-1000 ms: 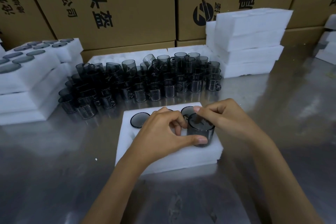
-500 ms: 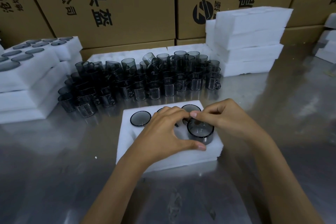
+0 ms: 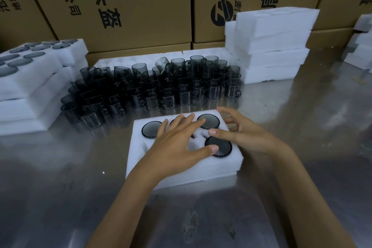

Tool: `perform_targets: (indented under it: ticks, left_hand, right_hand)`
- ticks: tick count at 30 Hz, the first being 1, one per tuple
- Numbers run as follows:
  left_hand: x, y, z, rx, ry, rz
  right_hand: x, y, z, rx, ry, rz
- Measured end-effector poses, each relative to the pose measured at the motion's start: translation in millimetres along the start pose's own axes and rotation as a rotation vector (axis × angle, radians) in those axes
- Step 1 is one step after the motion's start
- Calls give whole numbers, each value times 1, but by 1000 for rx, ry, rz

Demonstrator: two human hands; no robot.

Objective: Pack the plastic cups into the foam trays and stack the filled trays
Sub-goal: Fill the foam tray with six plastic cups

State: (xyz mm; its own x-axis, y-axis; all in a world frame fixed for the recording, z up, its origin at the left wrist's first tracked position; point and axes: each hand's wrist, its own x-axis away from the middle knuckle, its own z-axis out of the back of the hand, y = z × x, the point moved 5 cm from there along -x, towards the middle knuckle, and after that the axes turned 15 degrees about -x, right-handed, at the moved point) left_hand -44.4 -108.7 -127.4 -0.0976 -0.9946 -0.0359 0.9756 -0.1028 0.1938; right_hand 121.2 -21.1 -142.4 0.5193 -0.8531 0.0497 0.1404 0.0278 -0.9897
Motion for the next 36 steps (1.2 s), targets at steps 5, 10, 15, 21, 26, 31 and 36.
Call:
perform_targets:
  ticks: [5,10,15,21,26,31,36]
  left_hand:
    - [-9,2,-3,-106,1,-19]
    - [-18,-3,7,-25,-37,-75]
    - [-22,-12,8,10,-2,-66]
    - [-29,-14,6,-25,59,-7]
    - [-31,-22,7,59,71,-47]
    - [-32,-21,4,45,85,-43]
    - [-33,-20,4,60,88,-30]
  right_hand:
    - [-7,4,-3,-137,219,61]
    - [-10,8,-3,-241,369,57]
    - [-23,9,-4,-225,433,83]
    - [-63,-10,-4,-72,459,131]
    - [-121,-53,2,385,456,251]
    - [-180,-68,16,718,461,99]
    - [-198,-62,34,798,545,76]
